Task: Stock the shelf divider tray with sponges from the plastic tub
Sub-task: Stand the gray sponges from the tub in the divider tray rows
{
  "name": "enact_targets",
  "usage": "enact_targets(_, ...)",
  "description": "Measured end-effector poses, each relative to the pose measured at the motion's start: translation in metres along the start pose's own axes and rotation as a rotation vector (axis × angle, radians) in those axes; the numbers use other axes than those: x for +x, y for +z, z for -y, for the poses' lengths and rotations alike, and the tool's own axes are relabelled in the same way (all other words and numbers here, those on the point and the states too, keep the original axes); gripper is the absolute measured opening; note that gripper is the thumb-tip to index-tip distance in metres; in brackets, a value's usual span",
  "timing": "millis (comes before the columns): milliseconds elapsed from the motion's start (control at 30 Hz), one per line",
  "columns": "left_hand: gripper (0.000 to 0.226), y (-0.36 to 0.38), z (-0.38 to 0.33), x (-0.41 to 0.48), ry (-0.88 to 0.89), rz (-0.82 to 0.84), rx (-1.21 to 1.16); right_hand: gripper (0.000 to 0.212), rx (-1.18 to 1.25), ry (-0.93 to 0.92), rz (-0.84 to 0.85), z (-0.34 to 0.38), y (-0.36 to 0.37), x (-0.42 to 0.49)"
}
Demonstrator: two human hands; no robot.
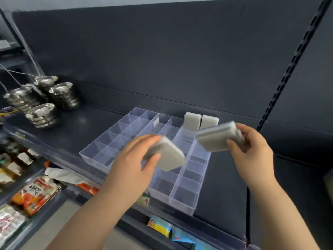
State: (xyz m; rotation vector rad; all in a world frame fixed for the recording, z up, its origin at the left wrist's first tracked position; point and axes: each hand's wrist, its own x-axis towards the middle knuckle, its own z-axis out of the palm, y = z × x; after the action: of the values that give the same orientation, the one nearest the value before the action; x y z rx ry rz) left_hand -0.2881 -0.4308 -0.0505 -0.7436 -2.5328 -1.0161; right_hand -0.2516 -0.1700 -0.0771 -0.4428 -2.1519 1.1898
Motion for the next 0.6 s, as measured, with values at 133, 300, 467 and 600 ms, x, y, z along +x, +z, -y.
enact_targets(133, 0.042, 0.000, 0.032, 0.034, -0.012, -0.023, -0.028, 0.044, -0.209, -0.059, 0.022, -0.007, 0.029, 0.044)
enact_targets(300, 0.043, 0.011, 0.058, 0.060, 0.027, -0.036, -0.092, 0.045, -0.340, -0.035, 0.157, -0.011, 0.051, 0.068)
enact_targets(467, 0.039, 0.032, 0.071, 0.085, 0.060, 0.046, -0.169, 0.043, -0.416, -0.034, 0.189, -0.012, 0.063, 0.069)
enact_targets(600, 0.040, 0.045, 0.082, 0.106, 0.126, 0.092, -0.192, 0.044, -0.537, -0.057, 0.155, -0.008, 0.071, 0.069)
